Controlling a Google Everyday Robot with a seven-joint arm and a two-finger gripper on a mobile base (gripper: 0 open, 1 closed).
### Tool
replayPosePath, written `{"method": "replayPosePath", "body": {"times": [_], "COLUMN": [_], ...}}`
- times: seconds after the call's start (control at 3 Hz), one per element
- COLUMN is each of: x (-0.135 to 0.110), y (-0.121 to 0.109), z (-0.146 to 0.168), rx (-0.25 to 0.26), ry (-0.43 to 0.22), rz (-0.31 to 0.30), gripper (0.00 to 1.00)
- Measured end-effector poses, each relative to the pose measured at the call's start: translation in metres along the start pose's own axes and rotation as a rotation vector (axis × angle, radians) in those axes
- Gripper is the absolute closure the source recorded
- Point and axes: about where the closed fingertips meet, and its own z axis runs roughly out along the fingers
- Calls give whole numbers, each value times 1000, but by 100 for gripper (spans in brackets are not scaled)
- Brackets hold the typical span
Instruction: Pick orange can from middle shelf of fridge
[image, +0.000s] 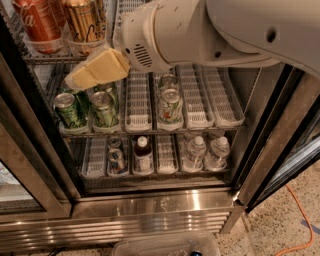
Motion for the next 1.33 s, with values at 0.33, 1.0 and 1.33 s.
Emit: {"method": "replayPosePath", "body": {"times": [0.33,1.0,1.33], "x": [-3,-9,-7], "y": [1,-4,-8], "z": [1,24,38], "rx": [12,101,140], "ry": [-10,-88,-128], "rz": [4,78,125], "gripper": [0,0,0]}}
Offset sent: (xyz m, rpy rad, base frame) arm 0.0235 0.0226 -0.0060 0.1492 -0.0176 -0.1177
